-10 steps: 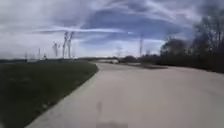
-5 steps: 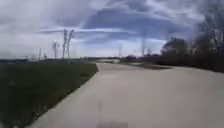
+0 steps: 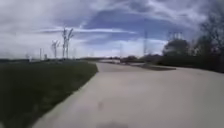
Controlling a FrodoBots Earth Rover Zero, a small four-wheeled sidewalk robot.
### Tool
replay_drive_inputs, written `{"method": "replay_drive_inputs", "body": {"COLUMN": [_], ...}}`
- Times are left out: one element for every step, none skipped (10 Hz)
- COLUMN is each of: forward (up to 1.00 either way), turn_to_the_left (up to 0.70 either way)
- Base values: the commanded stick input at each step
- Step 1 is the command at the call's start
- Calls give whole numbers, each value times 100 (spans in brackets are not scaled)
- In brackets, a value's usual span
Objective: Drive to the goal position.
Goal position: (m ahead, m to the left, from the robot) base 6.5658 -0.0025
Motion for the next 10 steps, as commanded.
{"method": "replay_drive_inputs", "body": {"forward": [100,100,100,100,100,100,100,100,100,100], "turn_to_the_left": [1,1,0,-2,-6,-12,-17,-11,-2,1]}}
